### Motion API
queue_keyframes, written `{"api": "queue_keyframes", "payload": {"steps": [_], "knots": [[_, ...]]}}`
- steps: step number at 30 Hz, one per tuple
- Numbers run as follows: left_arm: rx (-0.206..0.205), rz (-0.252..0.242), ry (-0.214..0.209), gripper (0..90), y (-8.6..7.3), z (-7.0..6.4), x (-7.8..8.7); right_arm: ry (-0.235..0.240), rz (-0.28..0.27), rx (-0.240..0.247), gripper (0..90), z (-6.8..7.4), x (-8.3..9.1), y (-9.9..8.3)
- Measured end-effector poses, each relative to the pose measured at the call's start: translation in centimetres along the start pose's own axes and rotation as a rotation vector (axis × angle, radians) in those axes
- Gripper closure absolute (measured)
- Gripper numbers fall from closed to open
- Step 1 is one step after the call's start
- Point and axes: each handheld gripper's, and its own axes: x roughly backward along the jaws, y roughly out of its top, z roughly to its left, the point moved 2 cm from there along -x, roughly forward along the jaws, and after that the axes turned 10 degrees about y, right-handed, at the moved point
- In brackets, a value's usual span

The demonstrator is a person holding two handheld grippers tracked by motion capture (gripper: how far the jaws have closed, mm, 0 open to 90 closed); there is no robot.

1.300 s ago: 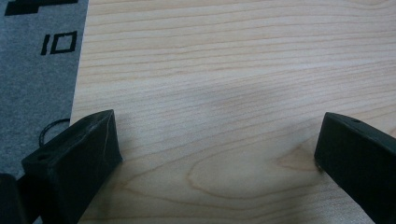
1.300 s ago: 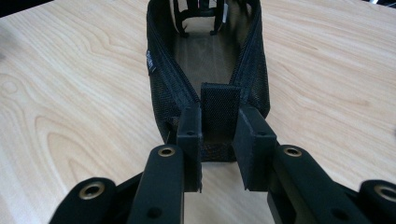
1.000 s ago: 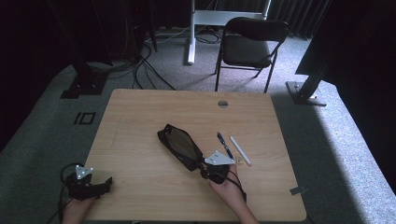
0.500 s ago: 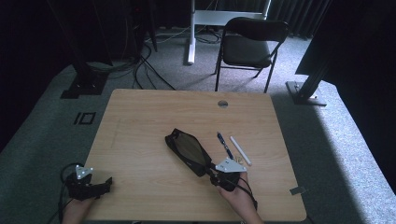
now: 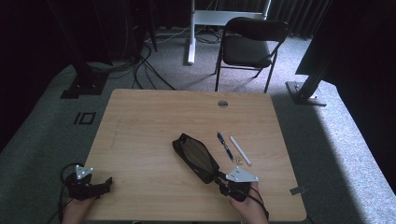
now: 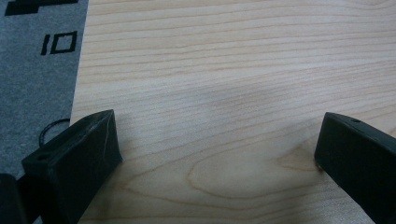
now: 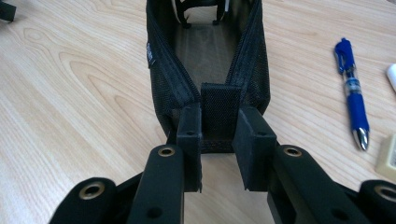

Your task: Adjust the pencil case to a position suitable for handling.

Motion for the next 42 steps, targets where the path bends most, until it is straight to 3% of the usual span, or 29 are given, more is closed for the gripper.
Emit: {"api": "queue_keyframes", "payload": {"steps": [13, 25, 29, 36, 42], "knots": [[0.000, 0.000, 0.000, 0.2, 0.0, 0.0, 0.0, -0.022, 0.033, 0.028, 73.0, -0.4, 2.5, -1.1], [0.000, 0.000, 0.000, 0.3, 0.0, 0.0, 0.0, -0.030, 0.025, -0.005, 69.5, -0.7, 4.6, -2.1], [0.000, 0.000, 0.000, 0.3, 0.0, 0.0, 0.0, 0.031, -0.027, -0.017, 59.9, -0.7, 5.8, -1.6], [0.000, 0.000, 0.000, 0.3, 0.0, 0.0, 0.0, 0.025, -0.086, -0.035, 51.0, -1.1, 7.4, -0.5], [0.000, 0.000, 0.000, 0.2, 0.0, 0.0, 0.0, -0.020, -0.151, -0.045, 45.3, -2.8, 8.4, 0.3]]}}
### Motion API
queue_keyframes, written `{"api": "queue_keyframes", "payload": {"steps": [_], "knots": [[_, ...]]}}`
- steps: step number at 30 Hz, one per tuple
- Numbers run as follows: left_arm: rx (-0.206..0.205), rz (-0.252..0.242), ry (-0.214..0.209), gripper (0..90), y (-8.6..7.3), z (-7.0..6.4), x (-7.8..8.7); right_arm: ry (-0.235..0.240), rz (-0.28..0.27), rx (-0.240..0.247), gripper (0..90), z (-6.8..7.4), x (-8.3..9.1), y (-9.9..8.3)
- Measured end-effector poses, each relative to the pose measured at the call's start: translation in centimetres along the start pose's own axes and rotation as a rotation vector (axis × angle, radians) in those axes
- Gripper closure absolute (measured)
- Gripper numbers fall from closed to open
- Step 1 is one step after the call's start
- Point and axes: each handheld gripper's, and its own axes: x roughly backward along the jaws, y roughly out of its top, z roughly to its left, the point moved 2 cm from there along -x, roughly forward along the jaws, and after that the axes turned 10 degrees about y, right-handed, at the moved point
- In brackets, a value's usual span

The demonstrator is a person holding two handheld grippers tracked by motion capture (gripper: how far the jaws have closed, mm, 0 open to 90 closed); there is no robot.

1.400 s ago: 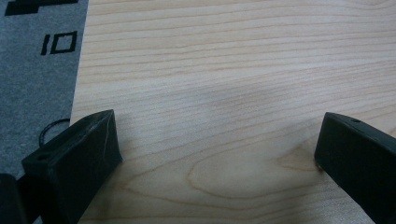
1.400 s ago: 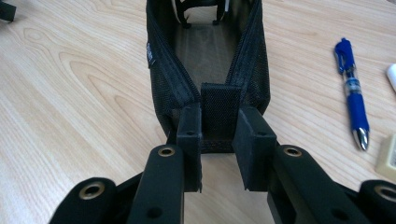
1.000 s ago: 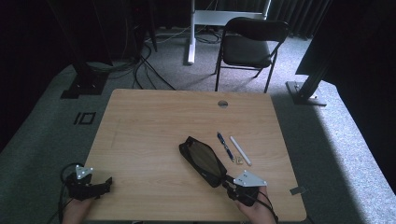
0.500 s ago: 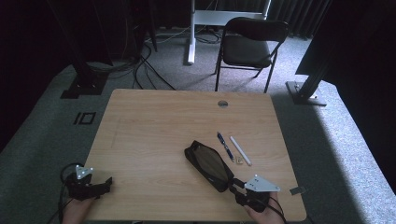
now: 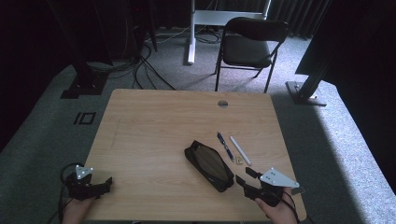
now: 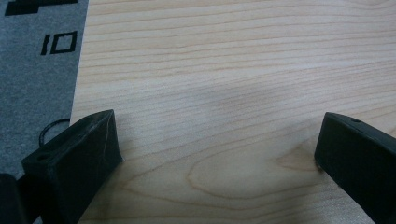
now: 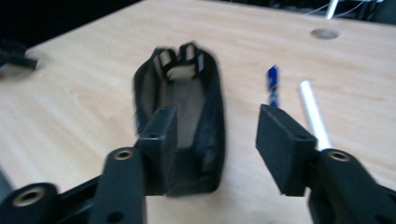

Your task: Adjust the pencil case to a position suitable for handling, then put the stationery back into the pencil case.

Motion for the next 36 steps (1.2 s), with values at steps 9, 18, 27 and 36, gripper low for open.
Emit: {"api": "queue_keyframes", "payload": {"steps": [9, 18, 27, 36], "knots": [[0.000, 0.000, 0.000, 0.3, 0.0, 0.0, 0.0, -0.097, -0.042, -0.018, 37.2, -3.4, -0.1, 0.5], [0.002, -0.001, 0.000, 0.3, 0.0, 0.0, 0.0, -0.178, -0.025, -0.055, 38.0, -7.3, -1.5, -0.1], [0.001, 0.000, -0.001, 0.3, 0.0, 0.0, 0.0, -0.185, 0.016, -0.084, 40.5, -9.3, -3.5, -0.1], [0.002, 0.000, -0.001, 0.2, 0.0, 0.0, 0.0, -0.190, 0.072, -0.115, 48.9, -11.2, -5.9, -0.4]]}}
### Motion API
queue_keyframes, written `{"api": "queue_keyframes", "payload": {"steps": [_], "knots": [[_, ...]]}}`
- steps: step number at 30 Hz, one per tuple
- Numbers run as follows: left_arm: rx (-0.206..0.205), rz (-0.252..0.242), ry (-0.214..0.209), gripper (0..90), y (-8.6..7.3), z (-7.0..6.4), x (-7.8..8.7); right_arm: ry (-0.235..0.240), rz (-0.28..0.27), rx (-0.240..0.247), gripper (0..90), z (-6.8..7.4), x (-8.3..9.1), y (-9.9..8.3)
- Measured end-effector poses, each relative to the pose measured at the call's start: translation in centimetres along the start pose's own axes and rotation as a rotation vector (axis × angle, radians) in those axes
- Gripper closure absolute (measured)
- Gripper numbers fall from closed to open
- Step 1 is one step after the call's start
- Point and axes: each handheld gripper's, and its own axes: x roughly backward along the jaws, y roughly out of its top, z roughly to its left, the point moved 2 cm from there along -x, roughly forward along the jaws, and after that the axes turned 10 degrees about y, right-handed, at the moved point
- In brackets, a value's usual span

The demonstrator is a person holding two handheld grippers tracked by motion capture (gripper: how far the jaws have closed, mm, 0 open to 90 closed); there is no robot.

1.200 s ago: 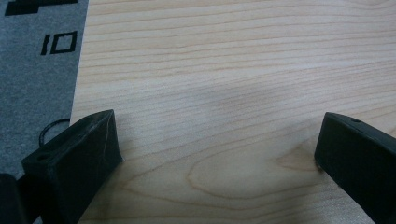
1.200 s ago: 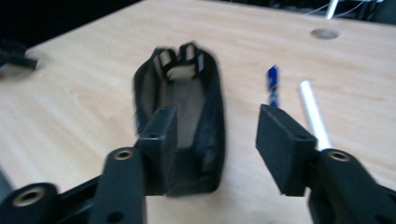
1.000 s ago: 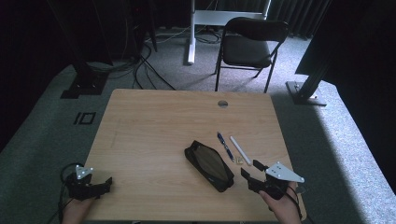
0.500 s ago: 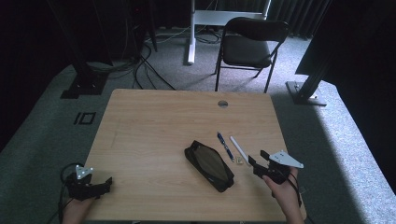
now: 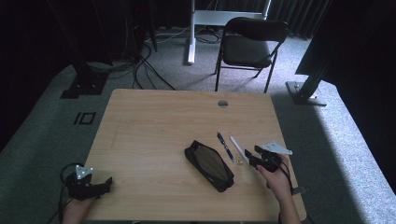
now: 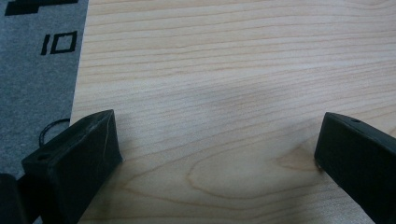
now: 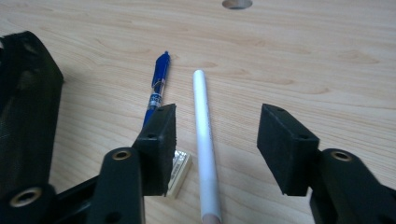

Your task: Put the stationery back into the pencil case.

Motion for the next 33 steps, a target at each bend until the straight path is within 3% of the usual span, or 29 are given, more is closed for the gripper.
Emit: {"api": "queue_keyframes", "payload": {"steps": [5, 11, 17, 33], "knots": [[0.000, 0.000, 0.000, 0.3, 0.0, 0.0, 0.0, 0.014, 0.032, -0.003, 53.4, -0.1, -1.6, 0.1], [0.000, 0.000, 0.000, 0.3, 0.0, 0.0, 0.0, -0.004, 0.065, -0.009, 59.1, -0.6, -3.3, 0.3], [0.000, 0.000, 0.000, 0.3, 0.0, 0.0, 0.0, -0.006, 0.108, 0.016, 60.3, -0.6, -4.5, 0.5], [0.000, 0.000, 0.000, 0.2, 0.0, 0.0, 0.0, -0.020, 0.168, 0.006, 63.8, -1.6, -5.4, -0.4]]}}
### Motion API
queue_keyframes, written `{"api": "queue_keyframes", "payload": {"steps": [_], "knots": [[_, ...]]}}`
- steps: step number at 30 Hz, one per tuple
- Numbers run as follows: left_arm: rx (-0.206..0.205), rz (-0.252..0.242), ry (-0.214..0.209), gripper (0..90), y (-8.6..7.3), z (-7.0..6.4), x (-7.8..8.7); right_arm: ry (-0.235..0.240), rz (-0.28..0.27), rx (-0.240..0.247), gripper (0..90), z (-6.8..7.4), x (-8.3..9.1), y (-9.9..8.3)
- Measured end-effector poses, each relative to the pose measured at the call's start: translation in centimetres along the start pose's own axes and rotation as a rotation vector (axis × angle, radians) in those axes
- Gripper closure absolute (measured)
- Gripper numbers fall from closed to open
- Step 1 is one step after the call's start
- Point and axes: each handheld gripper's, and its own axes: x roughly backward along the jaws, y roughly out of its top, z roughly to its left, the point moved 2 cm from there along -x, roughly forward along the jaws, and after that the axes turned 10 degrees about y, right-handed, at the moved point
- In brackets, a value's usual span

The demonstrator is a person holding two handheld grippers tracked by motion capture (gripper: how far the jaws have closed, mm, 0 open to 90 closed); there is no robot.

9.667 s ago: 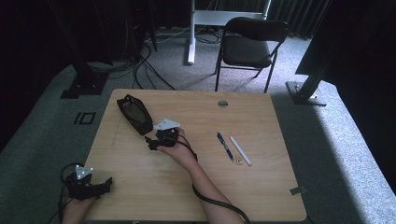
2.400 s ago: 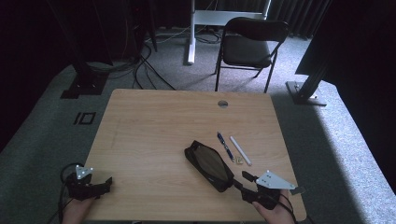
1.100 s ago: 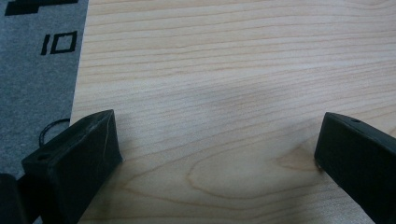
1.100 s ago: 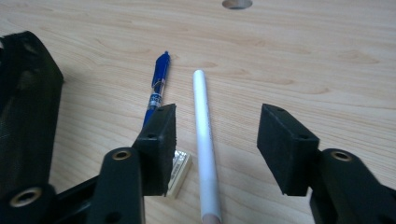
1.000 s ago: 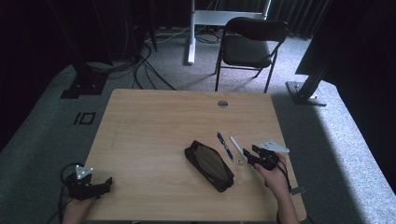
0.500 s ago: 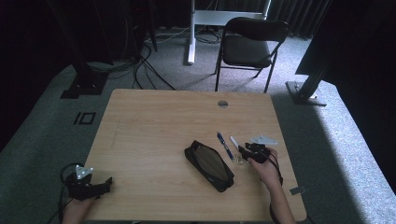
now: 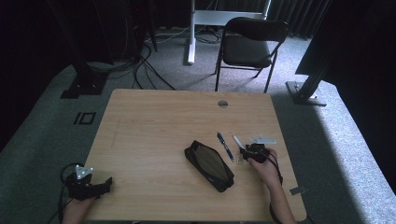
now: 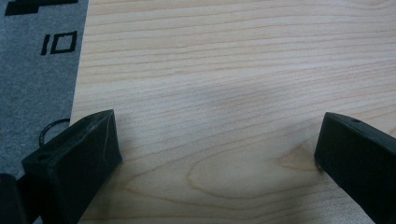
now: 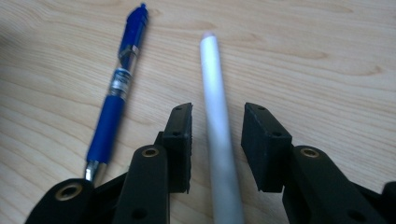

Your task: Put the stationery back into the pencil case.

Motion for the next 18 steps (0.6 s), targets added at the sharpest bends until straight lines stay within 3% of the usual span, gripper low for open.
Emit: {"api": "queue_keyframes", "payload": {"steps": [4, 12, 18], "knots": [[0.001, 0.000, 0.000, 0.3, 0.00, 0.00, 0.00, -0.019, 0.004, 0.026, 65.1, -0.13, 0.08, -0.09], [0.001, 0.000, 0.000, 0.3, 0.00, 0.00, 0.00, -0.048, 0.033, -0.007, 77.6, -0.55, 0.14, 0.36], [0.000, 0.000, 0.000, 0.2, 0.00, 0.00, 0.00, -0.081, 0.042, -0.032, 78.5, -0.50, -0.08, 0.73]]}}
